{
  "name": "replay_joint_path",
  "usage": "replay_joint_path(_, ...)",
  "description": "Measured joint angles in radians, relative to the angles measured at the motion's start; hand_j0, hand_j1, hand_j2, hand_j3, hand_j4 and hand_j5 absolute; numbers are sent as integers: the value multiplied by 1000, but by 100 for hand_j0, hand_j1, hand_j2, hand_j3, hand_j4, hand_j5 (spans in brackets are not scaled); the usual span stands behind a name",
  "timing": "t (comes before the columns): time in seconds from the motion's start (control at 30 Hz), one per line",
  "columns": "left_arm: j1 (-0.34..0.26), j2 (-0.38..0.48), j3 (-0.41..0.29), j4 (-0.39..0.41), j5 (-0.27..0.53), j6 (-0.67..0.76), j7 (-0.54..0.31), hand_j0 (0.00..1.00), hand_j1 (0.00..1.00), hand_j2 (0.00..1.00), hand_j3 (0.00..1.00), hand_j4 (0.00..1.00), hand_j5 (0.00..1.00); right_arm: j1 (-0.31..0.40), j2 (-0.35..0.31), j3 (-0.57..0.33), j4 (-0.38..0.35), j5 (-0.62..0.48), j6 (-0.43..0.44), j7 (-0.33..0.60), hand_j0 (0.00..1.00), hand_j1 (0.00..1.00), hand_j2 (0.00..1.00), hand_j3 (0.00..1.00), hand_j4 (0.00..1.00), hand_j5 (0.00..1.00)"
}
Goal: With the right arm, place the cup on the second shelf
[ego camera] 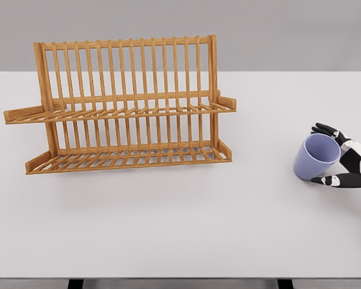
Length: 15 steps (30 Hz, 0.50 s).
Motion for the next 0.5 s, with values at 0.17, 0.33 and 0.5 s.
replay_joint_path(0.17,0,0,0,0,0,0,0,100,100,100,100,100,100,0,0,0,0,7,0,0,70,70,70,70,70,70)
replay_joint_path(0.33,0,0,0,0,0,0,0,100,100,100,100,100,100,-2,1,-2,0,5,1,0,63,63,63,63,63,63)
replay_joint_path(0.5,0,0,0,0,0,0,0,100,100,100,100,100,100,-20,1,-6,-19,10,0,0,63,63,63,63,63,63)
